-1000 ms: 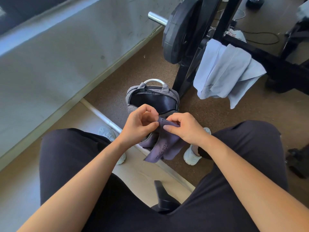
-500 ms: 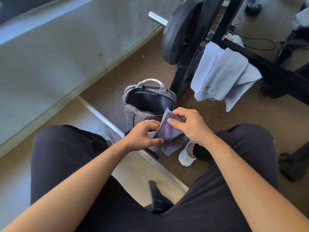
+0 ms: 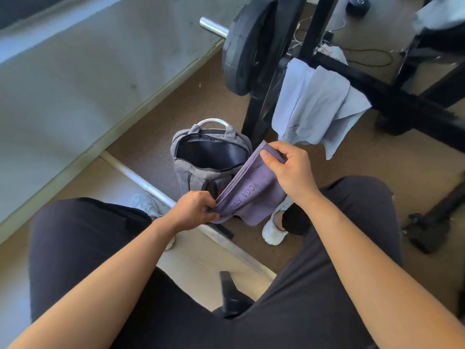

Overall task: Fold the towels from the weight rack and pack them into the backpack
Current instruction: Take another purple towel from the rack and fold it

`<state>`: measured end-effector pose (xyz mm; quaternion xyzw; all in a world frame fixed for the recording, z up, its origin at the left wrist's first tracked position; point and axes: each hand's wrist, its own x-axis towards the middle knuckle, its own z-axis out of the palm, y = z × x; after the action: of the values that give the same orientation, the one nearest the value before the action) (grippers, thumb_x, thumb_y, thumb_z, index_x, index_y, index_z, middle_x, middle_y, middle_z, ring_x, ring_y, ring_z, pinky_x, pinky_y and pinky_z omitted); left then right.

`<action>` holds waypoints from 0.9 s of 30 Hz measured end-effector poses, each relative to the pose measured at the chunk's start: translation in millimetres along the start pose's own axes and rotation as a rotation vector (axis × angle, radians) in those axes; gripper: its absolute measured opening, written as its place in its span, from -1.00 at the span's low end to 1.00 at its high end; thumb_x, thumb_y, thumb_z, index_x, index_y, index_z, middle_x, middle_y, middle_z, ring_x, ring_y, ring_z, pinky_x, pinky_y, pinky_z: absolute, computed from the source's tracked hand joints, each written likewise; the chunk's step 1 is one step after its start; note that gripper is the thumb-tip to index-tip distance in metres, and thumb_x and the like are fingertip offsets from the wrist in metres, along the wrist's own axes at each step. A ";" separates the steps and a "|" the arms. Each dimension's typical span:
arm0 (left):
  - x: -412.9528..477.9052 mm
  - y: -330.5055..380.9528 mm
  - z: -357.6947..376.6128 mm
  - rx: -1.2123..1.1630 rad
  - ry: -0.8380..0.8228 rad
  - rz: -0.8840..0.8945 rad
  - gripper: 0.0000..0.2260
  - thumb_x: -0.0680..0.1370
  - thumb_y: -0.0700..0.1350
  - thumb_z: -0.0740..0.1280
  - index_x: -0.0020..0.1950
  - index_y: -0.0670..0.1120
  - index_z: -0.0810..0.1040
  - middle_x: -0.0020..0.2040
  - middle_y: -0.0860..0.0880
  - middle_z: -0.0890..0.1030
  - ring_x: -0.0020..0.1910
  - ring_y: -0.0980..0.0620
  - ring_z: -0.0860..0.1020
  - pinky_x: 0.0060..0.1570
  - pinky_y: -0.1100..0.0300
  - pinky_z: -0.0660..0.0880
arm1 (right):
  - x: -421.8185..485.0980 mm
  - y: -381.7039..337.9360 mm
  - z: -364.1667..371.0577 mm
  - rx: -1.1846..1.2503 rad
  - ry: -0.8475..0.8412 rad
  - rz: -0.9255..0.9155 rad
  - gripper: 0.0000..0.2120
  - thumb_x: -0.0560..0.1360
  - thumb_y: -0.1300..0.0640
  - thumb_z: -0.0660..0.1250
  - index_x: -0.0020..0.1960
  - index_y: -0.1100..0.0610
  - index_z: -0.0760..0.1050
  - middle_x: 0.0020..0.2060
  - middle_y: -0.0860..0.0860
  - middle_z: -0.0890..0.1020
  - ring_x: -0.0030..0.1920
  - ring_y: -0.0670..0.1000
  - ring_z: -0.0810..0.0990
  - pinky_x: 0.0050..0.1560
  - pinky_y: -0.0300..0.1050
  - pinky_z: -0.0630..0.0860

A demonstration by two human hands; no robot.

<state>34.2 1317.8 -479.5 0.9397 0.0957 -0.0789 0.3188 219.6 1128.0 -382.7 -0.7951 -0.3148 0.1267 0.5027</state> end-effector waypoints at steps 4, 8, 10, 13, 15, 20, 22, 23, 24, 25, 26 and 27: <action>-2.9 -10.0 -3.4 0.040 0.016 -0.019 -0.77 0.47 0.07 0.44 -0.18 -0.10 0.67 -0.16 0.01 0.58 -0.22 -0.04 0.54 -0.18 -0.04 0.56 | 2.3 0.0 -8.2 -0.009 0.134 -0.022 -0.96 0.60 0.14 0.37 -0.02 0.07 0.60 -0.19 -0.14 0.64 -0.11 -0.21 0.60 -0.08 -0.28 0.55; -8.2 -21.1 -28.3 -0.047 0.213 -0.139 -0.78 0.41 0.09 0.41 -0.17 -0.05 0.70 -0.25 0.00 0.59 -0.26 -0.07 0.56 -0.19 0.01 0.52 | 7.0 10.7 -20.0 -0.098 0.160 0.055 -0.81 0.60 0.03 0.36 -0.01 0.15 0.62 -0.17 0.06 0.68 -0.08 0.03 0.64 -0.03 0.12 0.63; -12.6 -25.4 -44.7 -0.107 0.350 -0.192 -0.94 0.45 -0.07 0.54 -0.11 -0.02 0.74 -0.25 0.03 0.62 -0.24 -0.05 0.59 -0.18 0.05 0.49 | 9.8 15.2 -28.6 -0.141 0.097 0.104 -0.82 0.58 0.03 0.38 -0.03 0.15 0.60 -0.19 0.15 0.66 -0.11 0.13 0.62 -0.04 0.20 0.60; -21.7 -29.0 -63.9 -0.119 0.554 -0.254 -0.90 0.46 -0.18 0.57 -0.05 -0.04 0.77 -0.22 0.04 0.66 -0.21 -0.02 0.61 -0.14 0.10 0.49 | 11.3 19.5 -36.0 -0.231 -0.084 0.195 -0.84 0.55 0.09 0.43 0.05 0.17 0.59 -0.16 0.25 0.66 -0.09 0.25 0.63 0.02 0.27 0.58; -27.8 -29.7 -72.2 -0.117 0.631 -0.278 -0.89 0.48 -0.13 0.56 0.00 -0.02 0.78 -0.19 0.01 0.70 -0.18 -0.01 0.64 -0.10 0.10 0.52 | 10.3 20.2 -33.9 -0.299 -0.241 0.234 -0.83 0.55 0.13 0.43 0.09 0.19 0.56 -0.14 0.28 0.67 -0.09 0.25 0.64 0.03 0.29 0.59; -43.1 -29.5 -85.5 0.016 0.647 -0.383 -0.86 0.47 0.00 0.57 -0.03 -0.02 0.79 -0.20 -0.01 0.73 -0.21 -0.02 0.62 -0.17 0.15 0.43 | 3.5 18.2 -27.0 -0.361 -0.498 0.296 -0.93 0.58 0.16 0.38 -0.03 0.00 0.53 -0.20 0.03 0.70 -0.20 0.01 0.68 -0.27 -0.15 0.65; -47.2 -28.4 -87.3 0.081 0.611 -0.398 -0.85 0.45 0.00 0.59 -0.06 -0.04 0.79 -0.20 -0.03 0.74 -0.20 -0.08 0.64 -0.17 0.11 0.48 | 2.1 18.0 -23.3 -0.341 -0.389 0.272 -0.88 0.58 0.16 0.38 -0.10 0.00 0.50 -0.22 0.02 0.69 -0.28 -0.03 0.66 -0.22 -0.09 0.66; -49.1 -28.2 -88.0 0.107 0.627 -0.373 -0.85 0.44 -0.02 0.60 -0.06 -0.05 0.79 -0.18 -0.04 0.74 -0.18 -0.11 0.66 -0.15 0.09 0.52 | 2.1 18.2 -21.2 -0.326 -0.285 0.234 -0.87 0.57 0.17 0.40 -0.12 0.03 0.49 -0.23 0.03 0.67 -0.28 -0.01 0.65 -0.18 -0.06 0.65; -50.4 -27.2 -89.0 0.111 0.682 -0.333 -0.86 0.43 -0.06 0.60 -0.05 -0.07 0.79 -0.16 -0.06 0.74 -0.17 -0.11 0.68 -0.12 0.09 0.54 | 2.2 18.8 -19.3 -0.310 -0.168 0.180 -0.88 0.56 0.17 0.41 -0.13 0.07 0.49 -0.22 0.04 0.66 -0.25 0.01 0.63 -0.16 -0.07 0.60; -50.7 -24.0 -91.3 0.094 0.771 -0.271 -0.86 0.43 -0.13 0.59 -0.04 -0.11 0.79 -0.13 -0.07 0.74 -0.16 -0.09 0.68 -0.10 0.11 0.55 | 2.5 18.7 -17.9 -0.286 -0.055 0.121 -0.89 0.55 0.17 0.42 -0.12 0.12 0.51 -0.22 0.05 0.65 -0.23 0.02 0.61 -0.16 -0.11 0.54; -51.6 -20.5 -93.8 0.077 0.868 -0.205 -0.85 0.43 -0.21 0.57 -0.01 -0.14 0.78 -0.11 -0.09 0.73 -0.16 -0.06 0.67 -0.10 0.13 0.54 | 2.8 18.1 -16.9 -0.251 0.033 0.073 -0.89 0.54 0.17 0.43 -0.12 0.14 0.52 -0.23 0.06 0.65 -0.23 0.01 0.60 -0.18 -0.13 0.51; -51.9 -19.1 -95.1 0.072 0.923 -0.170 -0.82 0.42 -0.26 0.54 0.01 -0.16 0.78 -0.09 -0.10 0.72 -0.16 -0.04 0.65 -0.11 0.15 0.52 | 3.4 17.9 -17.4 -0.225 0.065 0.050 -0.88 0.53 0.18 0.44 -0.13 0.14 0.53 -0.25 0.04 0.65 -0.25 0.00 0.59 -0.20 -0.15 0.49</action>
<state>-12.2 1384.3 -405.2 0.8757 0.3014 0.3182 0.2024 237.9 1112.4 -390.0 -0.8577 -0.2906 0.0770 0.4171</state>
